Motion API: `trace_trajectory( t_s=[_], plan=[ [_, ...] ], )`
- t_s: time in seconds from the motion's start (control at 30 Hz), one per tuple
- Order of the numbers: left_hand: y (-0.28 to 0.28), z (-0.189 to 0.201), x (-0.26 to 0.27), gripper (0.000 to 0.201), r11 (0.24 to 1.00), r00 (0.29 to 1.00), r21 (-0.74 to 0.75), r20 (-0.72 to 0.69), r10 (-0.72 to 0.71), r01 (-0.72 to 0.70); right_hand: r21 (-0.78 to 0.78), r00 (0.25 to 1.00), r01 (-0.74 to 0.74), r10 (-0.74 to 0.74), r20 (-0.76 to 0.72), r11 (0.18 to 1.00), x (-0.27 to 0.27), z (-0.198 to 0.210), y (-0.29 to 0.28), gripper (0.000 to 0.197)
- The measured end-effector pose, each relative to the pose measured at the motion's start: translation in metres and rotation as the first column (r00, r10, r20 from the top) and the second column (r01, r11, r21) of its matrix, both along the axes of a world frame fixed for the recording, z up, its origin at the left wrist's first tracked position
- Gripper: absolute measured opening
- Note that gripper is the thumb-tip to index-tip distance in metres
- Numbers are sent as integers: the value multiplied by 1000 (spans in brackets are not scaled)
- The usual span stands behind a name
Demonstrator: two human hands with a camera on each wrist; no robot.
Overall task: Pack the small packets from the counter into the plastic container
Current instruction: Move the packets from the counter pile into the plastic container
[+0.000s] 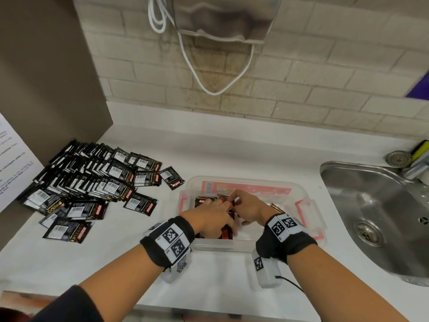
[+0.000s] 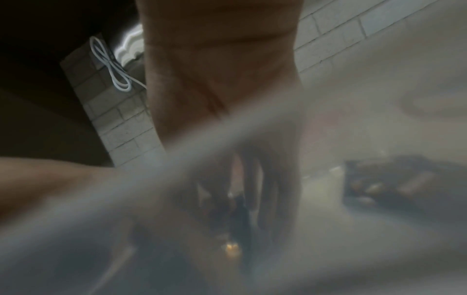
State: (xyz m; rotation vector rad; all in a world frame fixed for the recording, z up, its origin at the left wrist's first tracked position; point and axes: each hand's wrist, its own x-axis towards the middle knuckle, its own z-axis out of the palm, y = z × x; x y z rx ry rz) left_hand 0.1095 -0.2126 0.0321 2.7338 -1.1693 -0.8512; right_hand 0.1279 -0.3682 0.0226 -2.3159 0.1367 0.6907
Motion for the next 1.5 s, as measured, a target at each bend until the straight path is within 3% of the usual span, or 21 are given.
trace_trajectory(
  t_s=[0.4,0.8,1.0,1.07,1.17,1.3,1.4,1.5],
  plan=[
    [-1,0,2,49,999,999,-28,-30,42,-43,94,999,25,-22,-41,995,2,-1,2,30],
    [-5,-4,1,41,1000,998,-1,56,-17,17,98,994,104,-103,-21,990,5,-2,1,29],
    [8,11,-1,57,967,995,-240,12,96,-90,-106,997,65,-59,53,992,6,15,4,21],
    [21,21,-1,54,904,981,-382,-48,189,-193,-150,991,62,-43,129,987,7,30,11,12],
    [54,33,-2,44,729,937,-598,-125,326,-333,-124,962,61,-25,272,990,8,52,35,11],
    [113,40,-4,34,506,833,-747,-114,541,-432,-41,933,-89,98,346,995,3,78,89,16],
    [162,40,-7,33,332,670,-785,-138,729,-523,12,902,-242,220,372,970,-4,84,135,11],
    [213,32,-12,28,160,408,-764,-144,902,-625,33,870,-373,337,361,927,-10,76,181,16]
  ],
)
